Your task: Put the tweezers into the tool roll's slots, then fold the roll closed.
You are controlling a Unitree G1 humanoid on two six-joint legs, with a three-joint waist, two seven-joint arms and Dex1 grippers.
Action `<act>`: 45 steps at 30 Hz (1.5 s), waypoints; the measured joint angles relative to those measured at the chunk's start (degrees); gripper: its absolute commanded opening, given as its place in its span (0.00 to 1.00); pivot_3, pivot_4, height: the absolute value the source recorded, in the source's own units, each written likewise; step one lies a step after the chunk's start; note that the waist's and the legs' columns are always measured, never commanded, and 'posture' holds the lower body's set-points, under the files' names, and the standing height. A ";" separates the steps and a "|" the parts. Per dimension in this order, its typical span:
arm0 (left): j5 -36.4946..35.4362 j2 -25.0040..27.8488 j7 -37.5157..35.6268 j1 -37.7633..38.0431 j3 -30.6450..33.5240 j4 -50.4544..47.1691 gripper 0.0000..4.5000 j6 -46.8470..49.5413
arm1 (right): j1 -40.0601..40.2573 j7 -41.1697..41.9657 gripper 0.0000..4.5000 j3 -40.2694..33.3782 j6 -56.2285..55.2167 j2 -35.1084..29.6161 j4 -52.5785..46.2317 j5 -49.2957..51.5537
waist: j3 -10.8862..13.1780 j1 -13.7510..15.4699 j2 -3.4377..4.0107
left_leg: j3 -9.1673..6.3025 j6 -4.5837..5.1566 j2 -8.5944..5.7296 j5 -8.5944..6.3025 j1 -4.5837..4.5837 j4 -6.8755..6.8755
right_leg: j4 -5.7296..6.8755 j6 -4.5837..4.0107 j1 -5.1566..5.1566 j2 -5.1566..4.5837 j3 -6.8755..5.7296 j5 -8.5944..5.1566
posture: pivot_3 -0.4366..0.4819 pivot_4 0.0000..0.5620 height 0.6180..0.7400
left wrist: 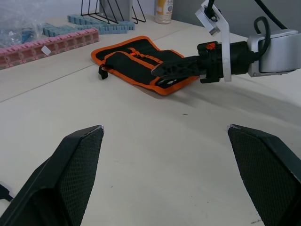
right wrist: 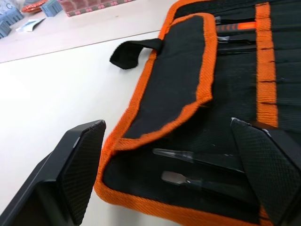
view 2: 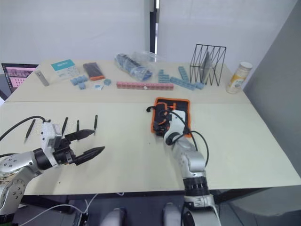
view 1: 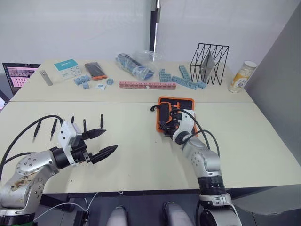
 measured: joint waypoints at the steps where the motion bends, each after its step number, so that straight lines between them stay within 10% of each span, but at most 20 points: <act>1: 0.00 -0.12 0.21 0.07 -0.12 -0.28 0.99 0.00 | -0.10 0.01 1.00 0.01 -0.22 0.27 0.22 -0.02 | 0.00 0.00 0.00 | 0.00 0.00 0.00 0.00 0.00 0.00 | 0.00 0.00 0.00 0.00 0.00 0.00 | 0.48 0.27 0.98; 16: -1.99 -0.70 2.30 0.59 -0.36 -2.59 1.00 2.45 | -1.06 -0.25 0.01 -0.28 -3.52 0.10 1.34 -0.87 | 0.01 0.04 0.02 | -0.01 0.00 0.00 0.00 0.00 0.00 | -0.03 -0.01 -0.01 0.00 0.00 -0.01 | 0.48 0.27 0.98; 29: -1.83 -0.73 1.34 -3.06 -0.45 -0.20 1.00 -0.06 | 2.92 7.15 0.01 4.84 -3.34 -6.00 -4.59 -2.17 | 0.03 0.16 0.04 | 0.00 -0.02 0.00 -0.01 -0.04 0.00 | -0.08 -0.03 -0.04 -0.01 0.00 -0.03 | 0.48 0.27 0.98; 45: 15.02 0.93 -26.52 -31.68 -18.62 36.45 1.00 -25.20 | 14.14 37.54 0.01 22.97 -12.99 -35.29 -24.72 -8.44 | 0.04 1.14 0.03 | -0.04 -0.29 -0.05 -0.19 -0.20 0.12 | -0.21 -0.05 -0.06 0.03 -0.01 -0.08 | 0.48 0.27 0.98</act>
